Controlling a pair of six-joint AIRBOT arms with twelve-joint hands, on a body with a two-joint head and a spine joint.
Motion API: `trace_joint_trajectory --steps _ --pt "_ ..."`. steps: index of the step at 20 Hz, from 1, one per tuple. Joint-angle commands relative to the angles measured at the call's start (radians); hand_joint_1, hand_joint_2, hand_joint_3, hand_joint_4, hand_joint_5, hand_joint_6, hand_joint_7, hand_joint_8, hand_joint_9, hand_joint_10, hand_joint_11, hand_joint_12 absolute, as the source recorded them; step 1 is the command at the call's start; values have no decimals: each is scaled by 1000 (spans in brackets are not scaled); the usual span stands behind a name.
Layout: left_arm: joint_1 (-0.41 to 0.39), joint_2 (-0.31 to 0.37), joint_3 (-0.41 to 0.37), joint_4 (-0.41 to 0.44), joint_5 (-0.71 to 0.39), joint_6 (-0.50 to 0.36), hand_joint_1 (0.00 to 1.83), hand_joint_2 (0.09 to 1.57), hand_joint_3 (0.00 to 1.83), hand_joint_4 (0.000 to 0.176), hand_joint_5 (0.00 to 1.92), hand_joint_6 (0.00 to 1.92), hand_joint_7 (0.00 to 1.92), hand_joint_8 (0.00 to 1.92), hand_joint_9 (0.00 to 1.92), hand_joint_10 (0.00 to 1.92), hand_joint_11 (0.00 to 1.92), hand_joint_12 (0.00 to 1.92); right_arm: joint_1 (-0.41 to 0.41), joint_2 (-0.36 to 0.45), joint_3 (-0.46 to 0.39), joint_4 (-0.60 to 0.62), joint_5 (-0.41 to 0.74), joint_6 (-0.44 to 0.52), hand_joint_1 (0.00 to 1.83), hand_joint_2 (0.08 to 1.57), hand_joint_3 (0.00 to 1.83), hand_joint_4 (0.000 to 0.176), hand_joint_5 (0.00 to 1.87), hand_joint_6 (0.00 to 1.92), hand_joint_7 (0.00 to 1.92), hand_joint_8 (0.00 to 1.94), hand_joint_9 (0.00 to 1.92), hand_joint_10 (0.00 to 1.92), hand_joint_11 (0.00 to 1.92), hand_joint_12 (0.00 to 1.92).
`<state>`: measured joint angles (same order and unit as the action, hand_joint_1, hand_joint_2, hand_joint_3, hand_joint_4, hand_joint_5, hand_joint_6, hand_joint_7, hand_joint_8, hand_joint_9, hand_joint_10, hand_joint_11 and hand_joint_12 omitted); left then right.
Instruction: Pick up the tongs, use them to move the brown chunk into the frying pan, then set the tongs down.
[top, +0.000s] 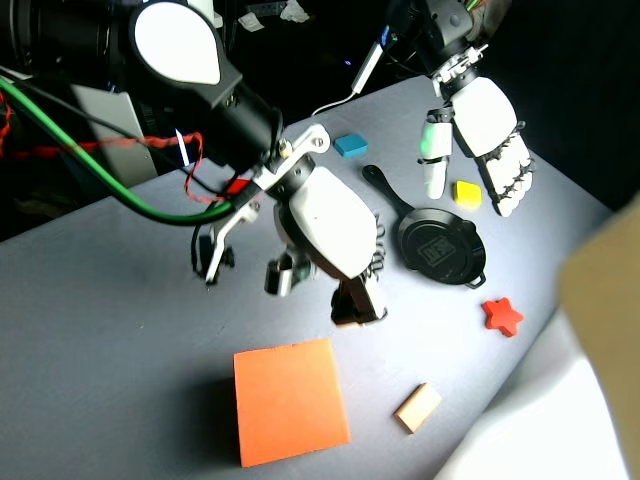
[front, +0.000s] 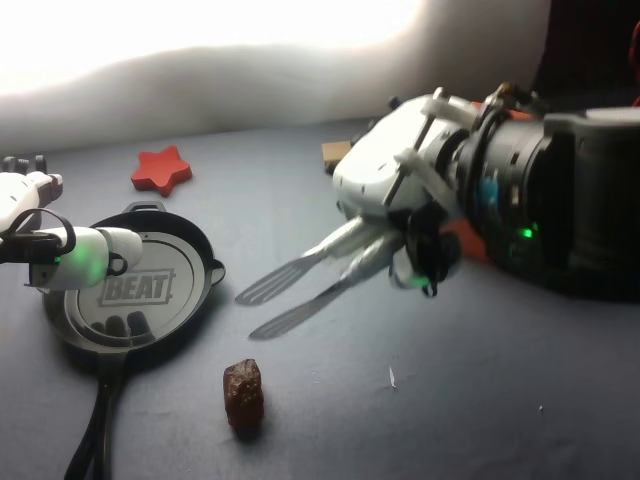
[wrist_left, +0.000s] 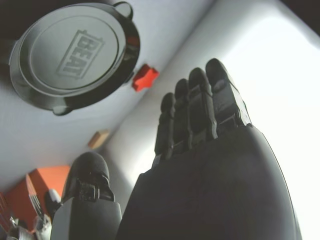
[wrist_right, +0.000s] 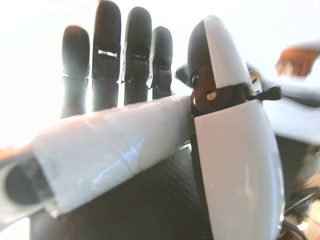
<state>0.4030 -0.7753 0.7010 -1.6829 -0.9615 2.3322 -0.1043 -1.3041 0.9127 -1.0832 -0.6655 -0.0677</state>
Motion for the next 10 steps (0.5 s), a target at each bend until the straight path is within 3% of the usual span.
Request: trace_joint_trajectory --steps 1,5,7,10 --pt "-3 6 2 70 -54 -1 0 1207 1 0 78 3 96 3 87 3 0 183 17 -2 -16 -63 -5 15 1035 1158 0 0 924 116 1012 3 917 184 421 1397" --pt "1 6 3 70 -58 -2 0 1208 0 0 78 1 89 3 80 4 0 151 17 -27 -46 -62 -54 52 1045 1149 0 0 926 98 1003 0 910 177 422 1394" --pt "2 6 2 70 -58 -5 0 1209 1 0 100 5 108 4 109 9 0 281 15 -40 -51 -62 -77 64 1043 1150 0 0 928 93 1000 3 907 176 424 1398" --pt "4 6 1 70 -58 -5 0 1208 0 0 92 0 112 3 112 6 0 257 10 -51 -55 -62 -122 124 1061 1140 0 0 936 80 1008 6 921 179 443 1382"
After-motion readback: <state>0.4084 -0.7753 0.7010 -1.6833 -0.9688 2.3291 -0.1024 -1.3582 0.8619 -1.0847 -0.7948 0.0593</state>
